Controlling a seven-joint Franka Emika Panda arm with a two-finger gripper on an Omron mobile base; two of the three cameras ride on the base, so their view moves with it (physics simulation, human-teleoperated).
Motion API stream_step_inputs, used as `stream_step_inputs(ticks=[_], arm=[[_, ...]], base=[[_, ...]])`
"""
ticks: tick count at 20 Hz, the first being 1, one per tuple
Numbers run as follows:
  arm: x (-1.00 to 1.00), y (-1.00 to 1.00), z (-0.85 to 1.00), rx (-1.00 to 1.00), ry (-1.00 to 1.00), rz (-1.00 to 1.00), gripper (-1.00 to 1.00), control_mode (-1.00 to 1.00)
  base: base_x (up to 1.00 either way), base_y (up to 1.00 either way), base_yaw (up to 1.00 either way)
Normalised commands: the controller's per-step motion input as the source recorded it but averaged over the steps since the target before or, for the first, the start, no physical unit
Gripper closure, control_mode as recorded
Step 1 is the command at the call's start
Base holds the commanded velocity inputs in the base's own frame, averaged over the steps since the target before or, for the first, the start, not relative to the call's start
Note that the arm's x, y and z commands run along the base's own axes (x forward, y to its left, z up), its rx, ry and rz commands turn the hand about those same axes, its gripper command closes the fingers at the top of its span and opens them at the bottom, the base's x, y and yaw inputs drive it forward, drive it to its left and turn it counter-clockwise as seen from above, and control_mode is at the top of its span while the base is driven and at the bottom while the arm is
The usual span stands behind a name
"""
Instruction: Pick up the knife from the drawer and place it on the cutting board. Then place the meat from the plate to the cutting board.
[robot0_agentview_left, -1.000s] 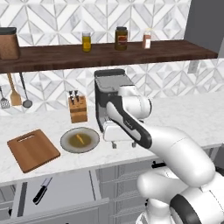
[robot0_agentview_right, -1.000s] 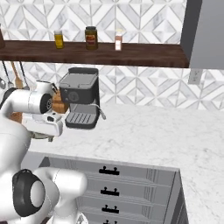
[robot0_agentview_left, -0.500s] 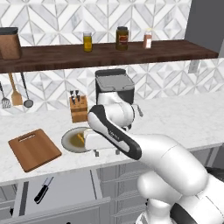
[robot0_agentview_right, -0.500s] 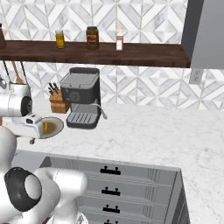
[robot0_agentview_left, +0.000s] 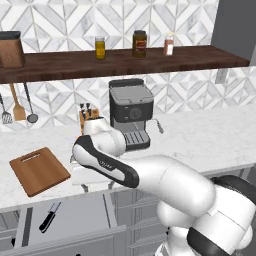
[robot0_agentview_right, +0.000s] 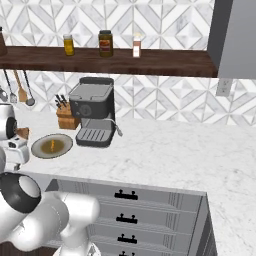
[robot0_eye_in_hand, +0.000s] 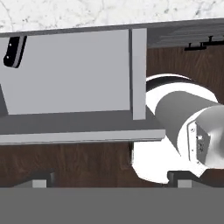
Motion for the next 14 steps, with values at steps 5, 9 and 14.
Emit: stream_step_inputs(ticks=[5, 9, 14], arm=[[-0.11, 0.08, -0.88, 0.04, -0.02, -0.12, -1.00, -1.00], [0.00, 0.12, -0.44, 0.05, -0.06, 0.03, -1.00, -1.00], [-0.06, 0.49, -0.22, -0.02, 0.01, 0.08, -1.00, -1.00]], base=[[0.00, 0.00, 0.00], [0.00, 0.00, 0.00], [0.00, 0.00, 0.00]])
